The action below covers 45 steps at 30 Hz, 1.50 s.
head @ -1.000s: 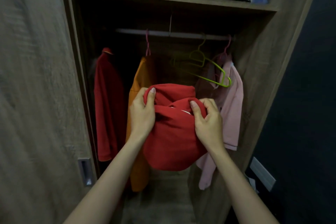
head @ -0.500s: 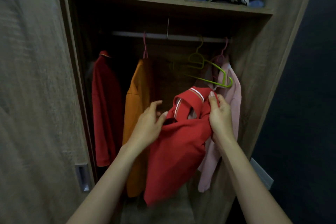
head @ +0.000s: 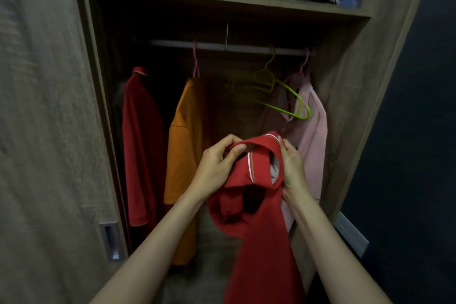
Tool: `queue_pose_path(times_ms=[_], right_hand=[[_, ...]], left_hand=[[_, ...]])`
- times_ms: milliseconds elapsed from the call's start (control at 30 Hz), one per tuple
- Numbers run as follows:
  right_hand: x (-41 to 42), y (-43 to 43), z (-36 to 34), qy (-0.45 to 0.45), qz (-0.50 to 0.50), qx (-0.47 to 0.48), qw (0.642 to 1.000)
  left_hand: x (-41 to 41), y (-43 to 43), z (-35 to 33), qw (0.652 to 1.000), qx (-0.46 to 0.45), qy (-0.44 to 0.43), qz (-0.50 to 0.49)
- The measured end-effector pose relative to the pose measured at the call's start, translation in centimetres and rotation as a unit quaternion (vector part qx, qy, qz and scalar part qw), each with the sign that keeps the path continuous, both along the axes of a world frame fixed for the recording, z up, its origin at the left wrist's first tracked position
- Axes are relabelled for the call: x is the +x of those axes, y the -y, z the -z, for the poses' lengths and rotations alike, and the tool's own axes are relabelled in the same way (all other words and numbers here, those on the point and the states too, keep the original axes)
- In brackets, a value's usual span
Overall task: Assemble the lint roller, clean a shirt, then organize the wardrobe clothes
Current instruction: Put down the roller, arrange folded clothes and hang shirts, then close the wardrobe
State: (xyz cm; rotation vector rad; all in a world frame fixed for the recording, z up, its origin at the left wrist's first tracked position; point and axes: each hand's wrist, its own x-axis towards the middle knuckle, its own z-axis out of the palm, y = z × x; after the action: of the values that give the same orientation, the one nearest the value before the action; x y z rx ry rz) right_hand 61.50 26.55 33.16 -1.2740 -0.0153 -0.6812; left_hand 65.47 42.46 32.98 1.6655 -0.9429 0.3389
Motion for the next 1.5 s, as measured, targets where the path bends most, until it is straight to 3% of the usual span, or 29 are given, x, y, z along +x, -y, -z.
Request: queue_pose_path(times_ms=[100, 267, 433, 600, 800, 900, 1067, 1167, 1300, 1500], right_hand=[[-0.2, 0.3, -0.1, 0.004, -0.030, -0.019, 0.999], [-0.5, -0.5, 0.3, -0.032, -0.110, -0.007, 0.993], [-0.9, -0.7, 0.0, -0.029, 0.035, -0.074, 0.996], [-2.4, -1.3, -0.4, -0.020, 0.043, 0.009, 0.999], [-4.9, -7.8, 3.3, 0.063, 0.146, -0.164, 0.974], [-3.5, -8.4, 4.2, 0.063, 0.186, -0.169, 0.966], [-1.5, -6.3, 3.9, 0.066, 0.200, -0.145, 0.967], [-0.8, -5.3, 3.2, 0.063, 0.206, -0.111, 0.970], [0.0, -3.9, 2.2, 0.043, 0.249, -0.099, 0.962], [1.4, -1.0, 0.3, 0.014, 0.290, -0.096, 0.952]], left_hand=[[0.0, 0.6, -0.8, 0.997, -0.041, -0.031, 0.051], [-0.6, 2.3, -2.6, 0.967, -0.169, -0.170, 0.084], [0.2, 3.7, -3.1, 0.937, -0.242, -0.247, 0.042], [1.1, 3.7, -2.6, 0.936, -0.258, -0.235, -0.039], [2.1, 3.7, -1.9, 0.924, -0.279, -0.228, -0.132], [1.7, 3.6, -2.3, 0.924, -0.266, -0.243, -0.125], [2.3, 2.5, -2.5, 0.900, -0.321, -0.287, -0.060], [2.9, 1.7, -2.3, 0.905, -0.302, -0.297, -0.034], [3.2, 0.6, -2.7, 0.937, -0.212, -0.276, -0.012], [4.0, -2.8, -3.3, 0.993, -0.071, -0.082, 0.046]])
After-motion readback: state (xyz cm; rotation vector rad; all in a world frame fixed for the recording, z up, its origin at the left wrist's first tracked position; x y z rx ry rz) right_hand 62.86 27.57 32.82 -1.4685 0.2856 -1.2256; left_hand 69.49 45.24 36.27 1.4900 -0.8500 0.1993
